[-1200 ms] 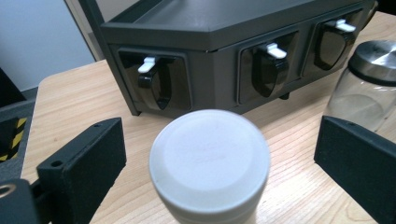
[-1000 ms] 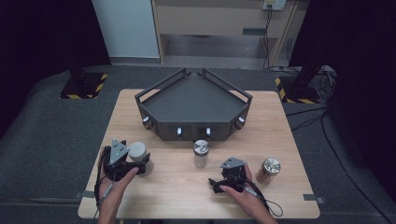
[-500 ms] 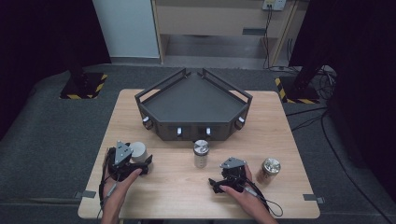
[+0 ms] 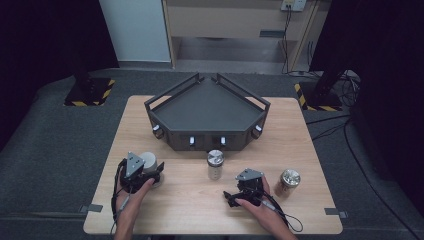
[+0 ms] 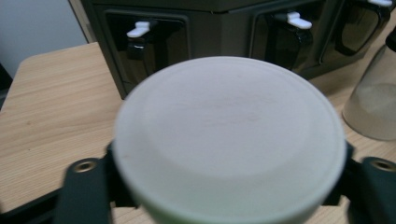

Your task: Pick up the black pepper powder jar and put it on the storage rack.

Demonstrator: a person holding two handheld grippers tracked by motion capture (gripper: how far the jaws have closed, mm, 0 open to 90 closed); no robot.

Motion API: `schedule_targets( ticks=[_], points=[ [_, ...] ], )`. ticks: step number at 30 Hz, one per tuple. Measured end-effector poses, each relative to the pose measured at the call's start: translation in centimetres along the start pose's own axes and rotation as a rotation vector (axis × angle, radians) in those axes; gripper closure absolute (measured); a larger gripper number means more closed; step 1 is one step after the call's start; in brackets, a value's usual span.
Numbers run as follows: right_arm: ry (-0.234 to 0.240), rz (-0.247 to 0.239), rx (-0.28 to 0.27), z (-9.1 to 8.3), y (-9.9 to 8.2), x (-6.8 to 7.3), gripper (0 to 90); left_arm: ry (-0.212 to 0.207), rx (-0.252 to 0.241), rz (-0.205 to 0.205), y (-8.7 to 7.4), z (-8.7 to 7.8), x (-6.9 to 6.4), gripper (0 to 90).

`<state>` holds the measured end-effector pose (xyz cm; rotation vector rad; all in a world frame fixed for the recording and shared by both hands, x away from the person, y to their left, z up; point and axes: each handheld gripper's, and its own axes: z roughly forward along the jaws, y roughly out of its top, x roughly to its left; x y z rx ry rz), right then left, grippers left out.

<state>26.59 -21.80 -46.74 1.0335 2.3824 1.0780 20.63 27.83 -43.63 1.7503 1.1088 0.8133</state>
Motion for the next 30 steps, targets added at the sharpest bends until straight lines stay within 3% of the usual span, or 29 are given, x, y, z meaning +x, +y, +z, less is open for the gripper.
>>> schedule_targets(
  ticks=[12, 28, 30],
  points=[
    [0.000, 0.000, 0.000, 0.0, 0.0, 0.0, 0.6, 0.002, 0.005, 0.026, 0.7, -0.6, -0.1, 32.6],
    [0.000, 0.000, 0.000, 0.0, 0.0, 0.0, 0.5, -0.102, -0.019, 0.086, 1.8, -2.3, 1.6, 32.7],
    [0.000, 0.000, 0.000, 0.0, 0.0, 0.0, 0.5, -0.120, -0.017, 0.108, 2.3, -2.4, 1.8, 32.7]
  ],
)
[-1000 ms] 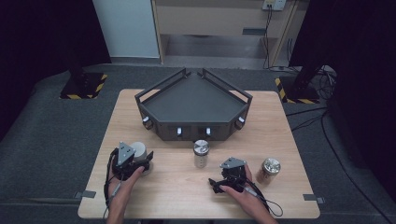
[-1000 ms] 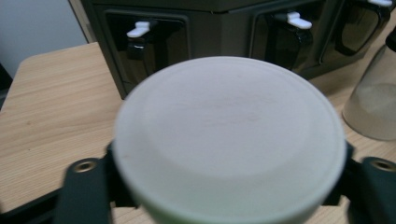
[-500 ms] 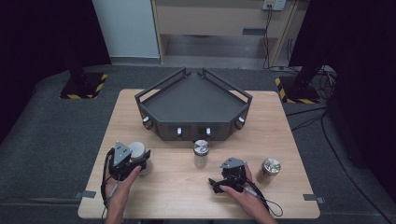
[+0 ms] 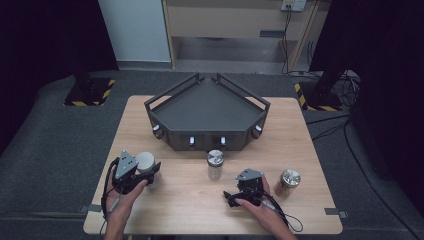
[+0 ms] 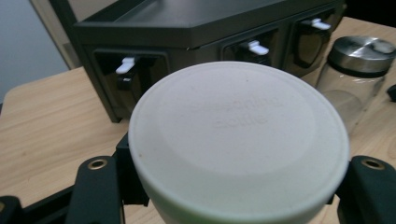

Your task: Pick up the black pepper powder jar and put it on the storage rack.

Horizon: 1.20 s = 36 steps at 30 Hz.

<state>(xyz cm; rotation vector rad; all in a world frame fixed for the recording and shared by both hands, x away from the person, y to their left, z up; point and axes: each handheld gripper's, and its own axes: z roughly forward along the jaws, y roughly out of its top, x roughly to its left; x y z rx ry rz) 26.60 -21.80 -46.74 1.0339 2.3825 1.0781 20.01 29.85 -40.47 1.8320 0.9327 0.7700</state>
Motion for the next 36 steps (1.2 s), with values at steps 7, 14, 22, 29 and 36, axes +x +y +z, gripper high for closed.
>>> schedule_targets(
  ticks=[7, 14, 22, 29, 36],
  points=[
    [0.000, 0.000, 0.000, 0.0, 0.0, 0.0, 0.5, -0.058, -0.016, 0.038, 0.7, -0.2, 1.0, 32.7],
    [0.001, 0.000, 0.000, 0.0, 0.0, 0.0, 0.5, -0.102, -0.013, 0.056, 1.1, 0.5, 1.8, 32.7],
    [0.001, 0.000, 0.000, 0.0, 0.0, 0.0, 0.5, -0.147, -0.010, 0.083, 1.9, 1.2, 2.7, 32.7],
    [0.001, 0.000, 0.000, 0.0, 0.0, 0.0, 0.5, -0.178, -0.020, 0.090, 3.2, 1.3, 3.2, 32.7],
    [0.000, 0.000, 0.000, 0.0, 0.0, 0.0, 0.5, -0.200, -0.022, 0.114, 5.3, 1.3, 3.9, 32.7]
  ],
)
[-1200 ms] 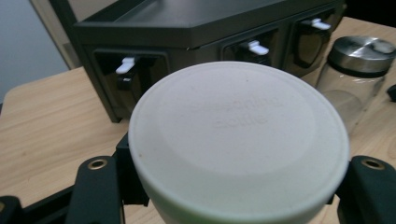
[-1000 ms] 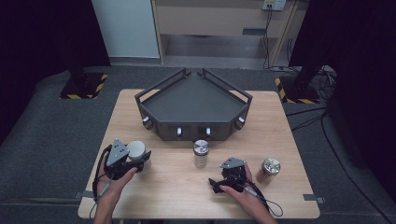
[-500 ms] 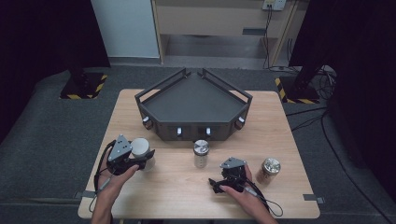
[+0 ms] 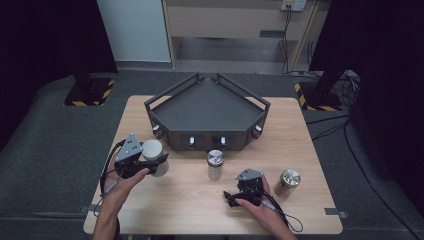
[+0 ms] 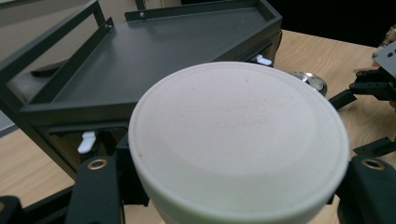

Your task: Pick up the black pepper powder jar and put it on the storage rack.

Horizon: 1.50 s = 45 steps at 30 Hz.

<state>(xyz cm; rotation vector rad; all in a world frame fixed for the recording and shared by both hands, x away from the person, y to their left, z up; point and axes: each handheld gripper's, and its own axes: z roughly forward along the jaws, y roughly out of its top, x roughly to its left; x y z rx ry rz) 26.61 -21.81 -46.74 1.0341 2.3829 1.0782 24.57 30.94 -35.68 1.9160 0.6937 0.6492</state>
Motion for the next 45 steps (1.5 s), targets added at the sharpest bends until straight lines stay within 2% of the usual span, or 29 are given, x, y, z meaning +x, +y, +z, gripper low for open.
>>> schedule_targets(
  ticks=[11, 15, 21, 25, 36, 39, 45],
  points=[
    [0.000, 0.000, 0.000, 0.0, 0.0, 0.0, 0.5, -0.055, -0.005, 0.029, 3.1, 1.1, 1.1, 32.7],
    [0.000, 0.000, 0.000, 0.0, 0.0, 0.0, 0.5, -0.067, -0.023, 0.036, 4.5, 1.3, 1.4, 32.7],
    [0.000, 0.000, 0.000, 0.0, 0.0, 0.0, 0.5, -0.075, -0.010, 0.066, 6.8, 1.9, 2.0, 32.7],
    [0.000, 0.000, 0.000, 0.0, 0.0, 0.0, 0.5, -0.083, -0.016, 0.069, 7.8, 2.3, 2.5, 32.7],
    [0.000, 0.000, 0.000, 0.0, 0.0, 0.0, 0.5, -0.093, -0.007, 0.110, 11.4, 3.7, 3.9, 32.7],
    [0.001, 0.001, 0.000, 0.0, 0.0, 0.0, 0.5, -0.109, -0.014, 0.104, 12.1, 4.2, 4.5, 32.7],
    [0.001, 0.000, -0.001, 0.0, 0.0, 0.0, 0.5, -0.100, -0.006, 0.127, 13.8, 5.0, 5.0, 32.7]
  ],
)
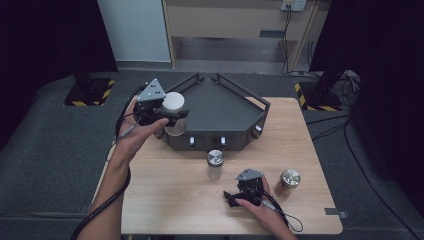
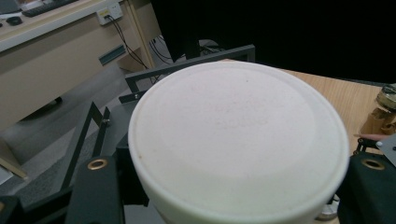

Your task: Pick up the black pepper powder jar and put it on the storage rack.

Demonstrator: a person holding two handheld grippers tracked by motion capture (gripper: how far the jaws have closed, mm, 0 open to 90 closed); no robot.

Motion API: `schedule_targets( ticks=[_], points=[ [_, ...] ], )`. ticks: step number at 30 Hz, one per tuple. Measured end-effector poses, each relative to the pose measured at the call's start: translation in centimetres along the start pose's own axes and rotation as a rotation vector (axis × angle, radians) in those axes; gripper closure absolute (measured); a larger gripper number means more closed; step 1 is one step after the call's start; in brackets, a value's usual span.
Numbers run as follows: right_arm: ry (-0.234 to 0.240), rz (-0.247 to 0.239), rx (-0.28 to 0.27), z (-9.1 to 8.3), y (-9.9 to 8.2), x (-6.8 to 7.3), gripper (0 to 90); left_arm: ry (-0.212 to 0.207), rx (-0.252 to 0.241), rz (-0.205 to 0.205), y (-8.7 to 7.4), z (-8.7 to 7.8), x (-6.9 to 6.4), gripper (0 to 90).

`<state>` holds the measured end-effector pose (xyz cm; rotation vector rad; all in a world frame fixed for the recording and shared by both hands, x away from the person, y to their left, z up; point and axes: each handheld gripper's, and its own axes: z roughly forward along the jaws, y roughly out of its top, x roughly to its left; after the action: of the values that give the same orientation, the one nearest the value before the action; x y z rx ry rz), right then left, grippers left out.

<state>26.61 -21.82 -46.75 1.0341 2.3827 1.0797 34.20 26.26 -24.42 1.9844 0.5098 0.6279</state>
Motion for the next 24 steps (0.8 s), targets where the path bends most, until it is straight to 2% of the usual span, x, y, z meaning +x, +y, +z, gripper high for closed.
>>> schedule_targets(
  ticks=[4, 10, 18, 24],
  points=[
    [0.001, 0.000, 0.001, 0.0, 0.0, 0.0, 0.5, 0.007, 0.005, 0.011, 0.9, 0.5, 0.4, 32.7],
    [0.000, 0.000, 0.001, 0.0, 0.0, 0.0, 0.6, 0.012, 0.011, 0.015, 1.3, 1.2, 1.2, 32.7],
    [0.000, 0.000, 0.001, 0.0, 0.0, 0.0, 0.5, 0.010, 0.033, 0.009, 1.4, 2.7, 2.0, 32.7],
    [0.000, -0.001, 0.001, 0.0, 0.0, 0.0, 0.5, 0.006, 0.029, -0.009, 1.4, 3.7, 2.7, 32.7]
  ],
)
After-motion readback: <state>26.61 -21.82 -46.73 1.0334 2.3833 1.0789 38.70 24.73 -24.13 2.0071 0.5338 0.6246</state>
